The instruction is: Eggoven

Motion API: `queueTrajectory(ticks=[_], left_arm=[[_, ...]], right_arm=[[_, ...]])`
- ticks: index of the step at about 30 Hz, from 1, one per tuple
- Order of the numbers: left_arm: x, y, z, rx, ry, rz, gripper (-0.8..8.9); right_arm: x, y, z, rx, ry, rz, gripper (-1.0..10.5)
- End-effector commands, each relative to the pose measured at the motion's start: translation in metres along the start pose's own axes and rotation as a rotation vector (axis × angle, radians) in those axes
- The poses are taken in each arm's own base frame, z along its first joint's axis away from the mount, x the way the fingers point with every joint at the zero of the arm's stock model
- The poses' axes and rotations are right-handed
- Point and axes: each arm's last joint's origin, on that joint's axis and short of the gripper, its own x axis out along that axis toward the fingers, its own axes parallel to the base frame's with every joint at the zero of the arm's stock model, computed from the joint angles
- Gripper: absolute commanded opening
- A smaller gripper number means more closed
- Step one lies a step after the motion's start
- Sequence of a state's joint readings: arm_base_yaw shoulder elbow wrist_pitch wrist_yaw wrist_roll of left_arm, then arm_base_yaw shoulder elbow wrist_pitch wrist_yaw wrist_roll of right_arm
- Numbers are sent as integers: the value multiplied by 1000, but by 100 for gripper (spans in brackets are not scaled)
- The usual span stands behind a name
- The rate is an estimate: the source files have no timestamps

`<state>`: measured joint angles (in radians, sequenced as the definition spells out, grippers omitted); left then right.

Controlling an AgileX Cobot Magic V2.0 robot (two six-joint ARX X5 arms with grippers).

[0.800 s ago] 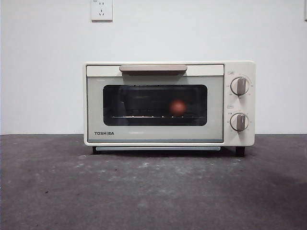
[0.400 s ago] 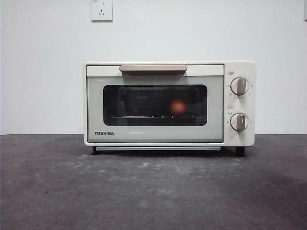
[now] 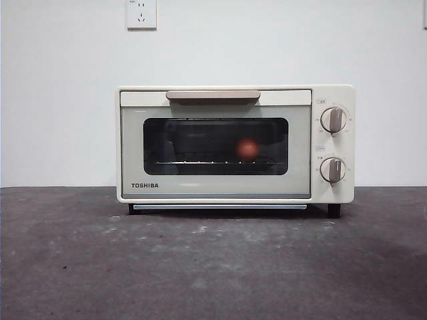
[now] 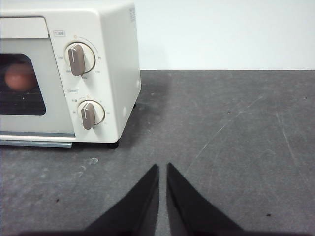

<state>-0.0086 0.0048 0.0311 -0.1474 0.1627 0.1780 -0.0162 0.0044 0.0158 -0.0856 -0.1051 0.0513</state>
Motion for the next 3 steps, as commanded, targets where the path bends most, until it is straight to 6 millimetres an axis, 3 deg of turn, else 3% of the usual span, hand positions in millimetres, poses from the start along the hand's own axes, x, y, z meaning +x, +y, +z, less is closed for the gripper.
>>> queueTrajectory(ticks=[1, 3], left_arm=[[2, -1, -8, 9, 15, -2, 8], [2, -1, -8, 9, 15, -2, 8]], right_arm=[[0, 0, -1, 0, -6, -3, 6], [0, 0, -1, 0, -6, -3, 7]])
